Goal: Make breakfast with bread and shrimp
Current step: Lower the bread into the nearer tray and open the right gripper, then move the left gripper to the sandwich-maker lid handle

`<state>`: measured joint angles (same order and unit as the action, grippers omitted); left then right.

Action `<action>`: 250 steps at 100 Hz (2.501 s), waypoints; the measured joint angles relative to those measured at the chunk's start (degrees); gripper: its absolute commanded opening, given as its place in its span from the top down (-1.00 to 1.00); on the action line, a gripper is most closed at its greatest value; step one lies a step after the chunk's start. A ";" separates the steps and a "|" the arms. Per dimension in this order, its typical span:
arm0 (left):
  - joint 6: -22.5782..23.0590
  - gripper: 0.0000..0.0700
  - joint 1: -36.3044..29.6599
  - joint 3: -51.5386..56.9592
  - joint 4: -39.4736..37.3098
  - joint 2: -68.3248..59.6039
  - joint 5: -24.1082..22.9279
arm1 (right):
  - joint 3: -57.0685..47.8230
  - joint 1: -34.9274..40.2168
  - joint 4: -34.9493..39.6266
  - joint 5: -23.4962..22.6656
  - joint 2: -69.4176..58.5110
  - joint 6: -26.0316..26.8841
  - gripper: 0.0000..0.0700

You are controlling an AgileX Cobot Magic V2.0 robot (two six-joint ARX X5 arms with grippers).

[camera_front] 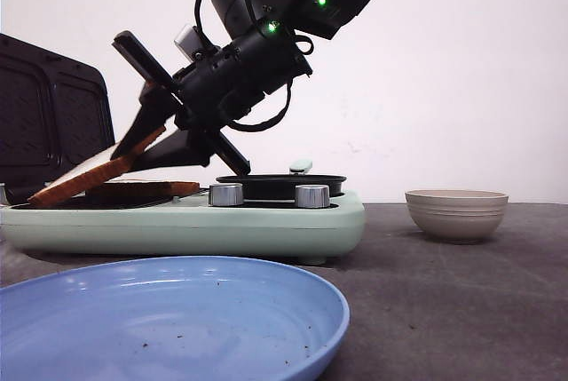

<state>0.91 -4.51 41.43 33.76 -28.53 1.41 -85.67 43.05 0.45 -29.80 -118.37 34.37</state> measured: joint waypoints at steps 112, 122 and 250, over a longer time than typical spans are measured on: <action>0.00 -1.00 -1.38 0.00 0.31 0.00 0.02 | -0.04 -1.18 15.12 5.14 7.58 -8.07 0.18; 0.00 -1.00 -1.79 0.00 0.31 0.00 0.02 | -0.04 -1.55 17.49 9.35 13.68 -11.50 0.18; -1.84 -1.00 -3.65 -0.74 -1.22 0.04 0.04 | 51.78 -3.74 22.95 33.07 90.68 -20.87 0.21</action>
<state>-0.93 -8.16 40.69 32.53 -28.49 1.45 -33.89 39.31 23.40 3.27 -27.68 13.50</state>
